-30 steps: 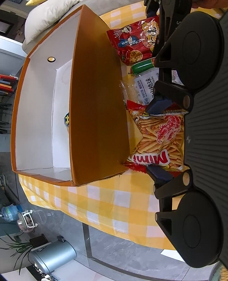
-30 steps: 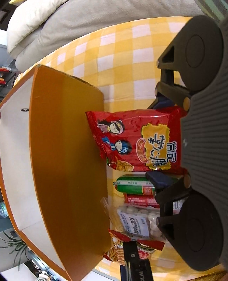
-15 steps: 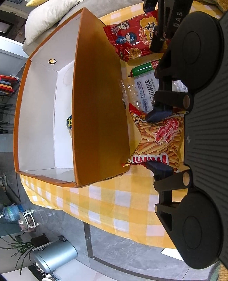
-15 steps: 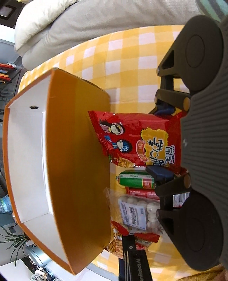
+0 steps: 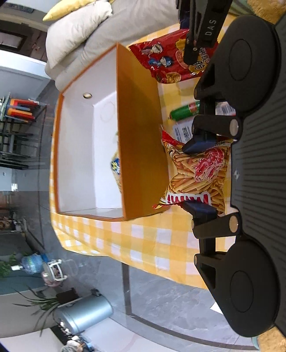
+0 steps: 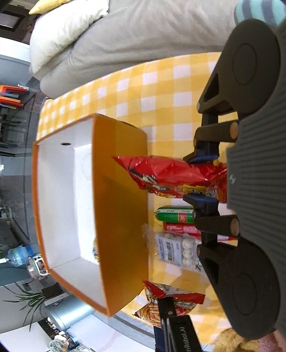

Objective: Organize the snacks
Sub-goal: 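Lift both red bags over the orange box and open both tools to drop them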

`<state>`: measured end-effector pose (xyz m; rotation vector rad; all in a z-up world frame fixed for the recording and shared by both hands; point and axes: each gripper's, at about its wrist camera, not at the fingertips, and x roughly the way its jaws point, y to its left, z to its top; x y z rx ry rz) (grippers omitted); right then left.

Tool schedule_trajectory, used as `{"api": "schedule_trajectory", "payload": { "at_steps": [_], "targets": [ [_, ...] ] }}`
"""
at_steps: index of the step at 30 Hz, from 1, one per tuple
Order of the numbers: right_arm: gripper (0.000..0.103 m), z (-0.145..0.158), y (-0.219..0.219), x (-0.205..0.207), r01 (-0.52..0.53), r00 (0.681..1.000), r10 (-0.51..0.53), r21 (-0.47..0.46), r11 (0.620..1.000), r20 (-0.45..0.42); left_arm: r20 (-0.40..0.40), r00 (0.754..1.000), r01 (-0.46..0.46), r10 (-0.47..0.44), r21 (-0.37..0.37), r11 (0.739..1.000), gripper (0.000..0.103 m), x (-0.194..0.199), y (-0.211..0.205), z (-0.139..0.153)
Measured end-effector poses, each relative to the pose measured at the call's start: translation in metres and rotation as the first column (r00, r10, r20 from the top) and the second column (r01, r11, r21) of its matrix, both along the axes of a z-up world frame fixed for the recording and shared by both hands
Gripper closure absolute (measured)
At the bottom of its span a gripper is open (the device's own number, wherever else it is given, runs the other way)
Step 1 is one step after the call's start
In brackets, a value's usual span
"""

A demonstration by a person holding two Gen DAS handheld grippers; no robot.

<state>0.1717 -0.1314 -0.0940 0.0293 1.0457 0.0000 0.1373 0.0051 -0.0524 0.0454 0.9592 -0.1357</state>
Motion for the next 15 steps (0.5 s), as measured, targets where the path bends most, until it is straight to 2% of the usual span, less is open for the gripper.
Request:
{"api": "schedule_trajectory", "payload": {
  "at_steps": [8,15],
  "targets": [
    [0.079,0.033,0.002,-0.023,0.005,0.995,-0.005,-0.004,1.0,0.101,0.07,0.997,0.034,-0.034,-0.006,0.999,0.05,-0.018,-0.01,0.03],
    [0.079,0.068,-0.003,-0.038,0.003,0.983,-0.006,0.014,1.0,0.185,0.136,0.99,0.049,-0.048,-0.007,0.999,0.05,-0.019,-0.013,0.058]
  ]
}}
